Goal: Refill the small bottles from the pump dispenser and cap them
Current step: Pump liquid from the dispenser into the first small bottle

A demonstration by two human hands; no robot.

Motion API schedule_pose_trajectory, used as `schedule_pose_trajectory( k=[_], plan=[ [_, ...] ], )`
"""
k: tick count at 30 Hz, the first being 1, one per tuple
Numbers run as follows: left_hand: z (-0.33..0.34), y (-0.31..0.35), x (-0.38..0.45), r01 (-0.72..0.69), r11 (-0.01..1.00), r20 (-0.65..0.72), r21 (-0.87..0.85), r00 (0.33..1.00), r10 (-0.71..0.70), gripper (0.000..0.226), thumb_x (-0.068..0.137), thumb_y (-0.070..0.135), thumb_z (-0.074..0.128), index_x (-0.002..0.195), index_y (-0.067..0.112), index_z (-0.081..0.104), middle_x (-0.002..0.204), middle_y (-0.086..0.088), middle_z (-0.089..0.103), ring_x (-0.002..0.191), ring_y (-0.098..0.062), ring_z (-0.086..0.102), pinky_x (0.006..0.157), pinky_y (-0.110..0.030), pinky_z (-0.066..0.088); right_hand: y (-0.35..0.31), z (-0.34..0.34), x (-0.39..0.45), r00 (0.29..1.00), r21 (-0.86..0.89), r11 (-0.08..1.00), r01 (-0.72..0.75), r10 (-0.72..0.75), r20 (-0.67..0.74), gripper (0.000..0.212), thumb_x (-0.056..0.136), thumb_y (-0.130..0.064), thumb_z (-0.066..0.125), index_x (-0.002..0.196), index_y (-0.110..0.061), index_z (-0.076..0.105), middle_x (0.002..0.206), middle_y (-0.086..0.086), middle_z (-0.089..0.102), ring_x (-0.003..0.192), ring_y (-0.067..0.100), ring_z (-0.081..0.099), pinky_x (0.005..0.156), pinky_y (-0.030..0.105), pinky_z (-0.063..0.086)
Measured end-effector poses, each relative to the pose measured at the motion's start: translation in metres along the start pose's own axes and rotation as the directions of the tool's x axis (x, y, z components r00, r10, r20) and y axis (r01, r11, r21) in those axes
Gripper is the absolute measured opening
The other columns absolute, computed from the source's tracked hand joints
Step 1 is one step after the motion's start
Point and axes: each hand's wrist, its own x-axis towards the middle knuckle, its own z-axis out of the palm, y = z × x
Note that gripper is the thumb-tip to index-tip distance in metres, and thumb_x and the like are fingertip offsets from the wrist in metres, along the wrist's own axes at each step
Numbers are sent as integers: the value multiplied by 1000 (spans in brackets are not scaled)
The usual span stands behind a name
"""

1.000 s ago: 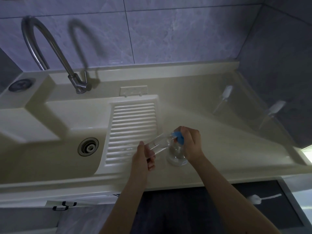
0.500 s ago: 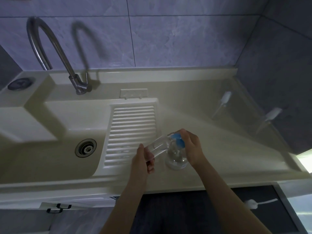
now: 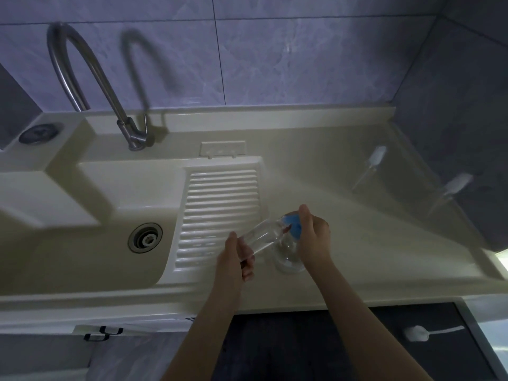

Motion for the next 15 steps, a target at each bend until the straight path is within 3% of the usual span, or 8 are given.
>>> schedule_pose_trajectory(
  k=[3,12,15],
  plan=[
    [0,0,1,8,1000,18,16,1000,-9,50,100,37,33,59,11,42,46,-1,42,35,-9,26,38,-17,21,7,-2,6,999,21,999,29,-30,36,54,76,-68,28,59,-35,67,65,19,66,65,37,62,64,44,48],
    [1,-2,2,7,1000,20,19,1000,-7,51,101,36,31,57,10,39,44,0,41,33,-8,25,38,-15,20,13,-2,9,991,103,991,89,-98,88,42,78,-44,34,56,-28,66,63,11,66,64,37,59,62,50,47],
    [0,-3,2,7,1000,19,18,1000,-7,51,101,37,31,58,10,40,45,-1,42,33,-9,25,37,-16,20,12,-3,8,990,87,992,87,-96,100,43,78,-46,34,56,-29,67,64,14,65,64,37,60,62,51,47]
  ],
)
